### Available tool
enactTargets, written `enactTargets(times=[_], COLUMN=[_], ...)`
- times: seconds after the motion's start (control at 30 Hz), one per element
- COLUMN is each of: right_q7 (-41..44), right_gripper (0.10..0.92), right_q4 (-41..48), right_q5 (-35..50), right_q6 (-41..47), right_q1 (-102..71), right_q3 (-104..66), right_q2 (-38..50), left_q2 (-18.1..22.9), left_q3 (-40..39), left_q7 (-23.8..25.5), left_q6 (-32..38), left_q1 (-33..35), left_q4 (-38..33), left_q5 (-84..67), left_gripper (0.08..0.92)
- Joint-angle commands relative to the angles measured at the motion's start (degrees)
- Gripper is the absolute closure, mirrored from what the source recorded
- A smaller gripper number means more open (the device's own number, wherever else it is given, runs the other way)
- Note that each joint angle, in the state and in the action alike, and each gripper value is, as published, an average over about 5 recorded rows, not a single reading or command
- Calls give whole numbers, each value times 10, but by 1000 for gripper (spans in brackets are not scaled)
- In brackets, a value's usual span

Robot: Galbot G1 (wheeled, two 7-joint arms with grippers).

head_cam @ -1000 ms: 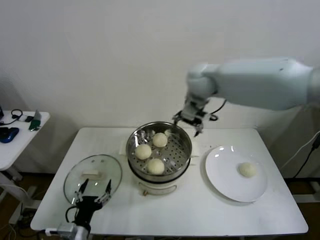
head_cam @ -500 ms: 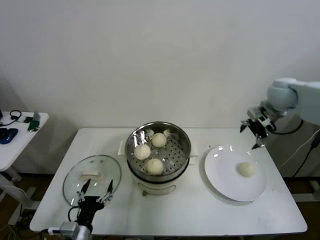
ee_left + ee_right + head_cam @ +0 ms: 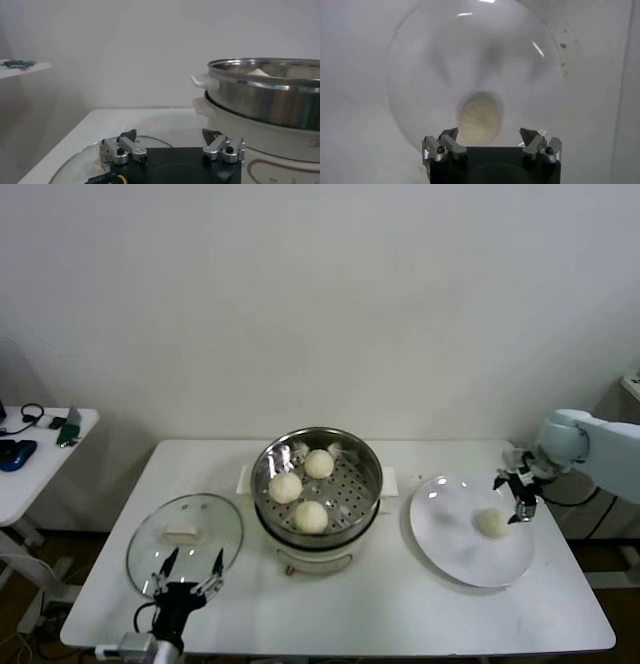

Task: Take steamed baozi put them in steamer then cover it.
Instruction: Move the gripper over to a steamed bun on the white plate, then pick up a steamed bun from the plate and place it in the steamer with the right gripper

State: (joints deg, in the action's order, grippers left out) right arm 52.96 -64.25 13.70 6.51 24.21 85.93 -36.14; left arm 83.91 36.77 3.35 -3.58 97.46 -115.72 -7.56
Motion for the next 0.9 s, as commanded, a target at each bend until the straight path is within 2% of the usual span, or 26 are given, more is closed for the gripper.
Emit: enactTargets(times=[0.03,0.33,0.6,0.9], right_q7=[-11,-15,-5,2], right_gripper=[203,210,327,385], right_q4=[60,77,72,29], right_q5=[-34,-33,-20,20], right_q6=[12,10,9,5], right_q1=[-123,-126,-119,-21], right_q3=[-96,-109,-108,-50], right_q2=[-16,-30,-31,-20], left_q2=[-1,-2,-1,-1], left_q3=[0,0,-2,-2], left_q7=[0,-1,-1,-2], left_q6=[1,1,1,2], left_q1=[0,1,0,5], left_q4=[3,4,1,-3], left_q5=[0,0,1,3], left_gripper=[177,177,177,177])
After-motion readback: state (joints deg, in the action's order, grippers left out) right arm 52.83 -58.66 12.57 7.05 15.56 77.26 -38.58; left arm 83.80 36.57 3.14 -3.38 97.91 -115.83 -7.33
